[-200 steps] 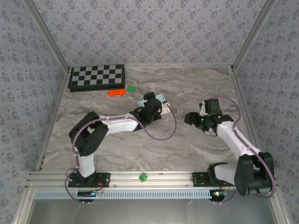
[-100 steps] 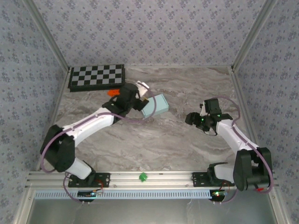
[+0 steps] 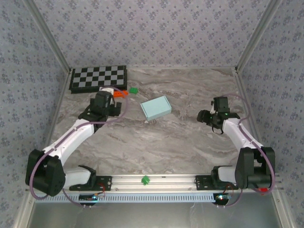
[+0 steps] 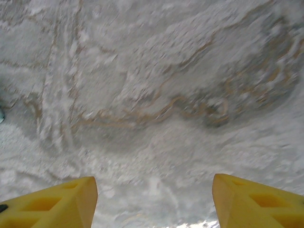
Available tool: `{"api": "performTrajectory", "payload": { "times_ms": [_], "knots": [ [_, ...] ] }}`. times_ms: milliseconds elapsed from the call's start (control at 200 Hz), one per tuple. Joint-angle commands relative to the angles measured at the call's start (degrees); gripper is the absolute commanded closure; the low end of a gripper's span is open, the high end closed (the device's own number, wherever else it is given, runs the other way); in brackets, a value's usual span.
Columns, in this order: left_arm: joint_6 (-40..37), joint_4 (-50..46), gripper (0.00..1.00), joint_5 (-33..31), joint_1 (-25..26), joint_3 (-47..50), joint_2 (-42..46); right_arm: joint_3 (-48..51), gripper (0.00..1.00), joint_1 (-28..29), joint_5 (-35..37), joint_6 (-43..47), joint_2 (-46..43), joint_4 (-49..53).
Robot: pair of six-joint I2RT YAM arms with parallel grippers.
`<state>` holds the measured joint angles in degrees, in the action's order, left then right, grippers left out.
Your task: Fold the paper box
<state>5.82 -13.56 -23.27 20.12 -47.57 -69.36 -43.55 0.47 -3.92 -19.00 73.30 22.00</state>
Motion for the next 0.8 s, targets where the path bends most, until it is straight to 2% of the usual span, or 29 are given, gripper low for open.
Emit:
{"api": "performTrajectory", "payload": {
  "times_ms": [0, 210, 285, 505, 685, 795],
  "knots": [
    [4.6, -0.62, 0.0, -1.85, -3.77, 2.92, 2.12, 0.51, 0.33, -1.53, 5.17, 3.31, -0.35, -5.41],
    [3.72, 6.77, 0.0, -0.62, -10.04, 10.57, 2.56, 4.66, 0.33, -3.02, 7.78, 8.85, -0.19, -17.61],
    [2.6, 11.95, 0.0, 2.83, -12.11, 13.56, 2.66, 7.19, 0.32, -3.1, 8.15, 12.77, -0.19, -23.88],
    [-4.23, 32.96, 0.0, 9.93, -14.26, 22.97, 1.05, 10.29, 0.3, -4.82, 1.85, 14.52, 1.1, -33.5],
    [-5.36, 38.68, 0.0, 17.11, -17.45, 24.81, -1.61, 13.98, 0.3, -5.65, -2.19, 15.54, 2.78, -43.92],
    [-5.34, 46.29, 0.0, 21.78, -19.31, 26.92, -2.38, 16.62, 0.3, -5.7, -3.23, 16.62, 3.79, -51.23]
  ]
}}
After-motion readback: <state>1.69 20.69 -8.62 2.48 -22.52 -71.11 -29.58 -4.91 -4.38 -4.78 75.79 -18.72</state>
